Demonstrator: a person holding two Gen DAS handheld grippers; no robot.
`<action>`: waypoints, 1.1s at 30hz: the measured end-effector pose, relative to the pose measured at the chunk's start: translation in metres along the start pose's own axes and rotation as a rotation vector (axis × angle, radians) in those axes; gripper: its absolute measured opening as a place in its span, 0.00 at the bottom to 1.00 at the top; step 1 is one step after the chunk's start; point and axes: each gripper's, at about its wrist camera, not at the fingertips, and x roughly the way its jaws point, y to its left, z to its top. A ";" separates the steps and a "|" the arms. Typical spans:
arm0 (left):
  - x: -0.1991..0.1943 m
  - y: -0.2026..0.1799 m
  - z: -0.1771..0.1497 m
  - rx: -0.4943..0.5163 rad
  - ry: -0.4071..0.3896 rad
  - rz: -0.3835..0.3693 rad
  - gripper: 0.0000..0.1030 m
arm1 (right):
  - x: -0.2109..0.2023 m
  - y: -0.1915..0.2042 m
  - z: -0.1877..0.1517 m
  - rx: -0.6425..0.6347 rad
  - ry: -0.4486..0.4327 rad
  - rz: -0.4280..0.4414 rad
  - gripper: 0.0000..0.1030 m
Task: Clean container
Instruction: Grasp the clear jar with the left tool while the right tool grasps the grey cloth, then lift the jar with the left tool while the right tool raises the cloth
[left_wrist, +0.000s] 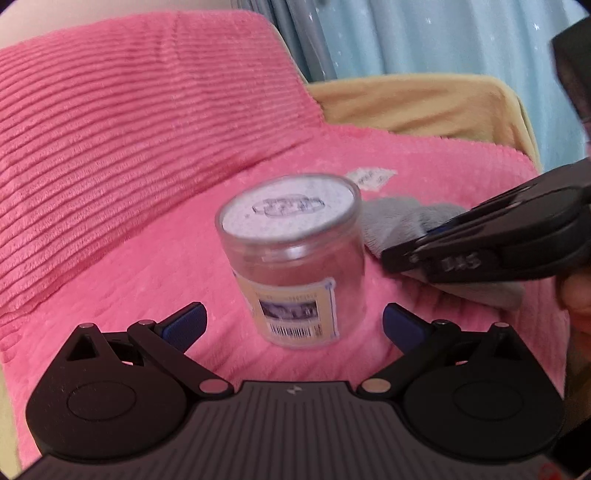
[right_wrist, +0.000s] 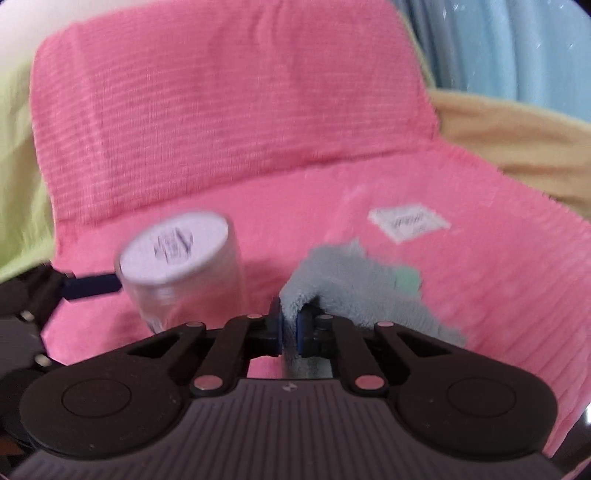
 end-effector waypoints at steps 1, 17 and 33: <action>0.001 0.001 0.001 -0.002 -0.014 -0.001 0.99 | -0.004 -0.001 0.002 0.004 -0.020 -0.002 0.05; 0.030 0.015 0.010 -0.098 -0.074 -0.090 0.84 | -0.031 -0.016 0.028 0.019 -0.191 -0.068 0.05; 0.074 0.004 0.056 -0.086 -0.148 -0.093 0.83 | -0.019 -0.008 0.083 -0.117 -0.306 0.018 0.05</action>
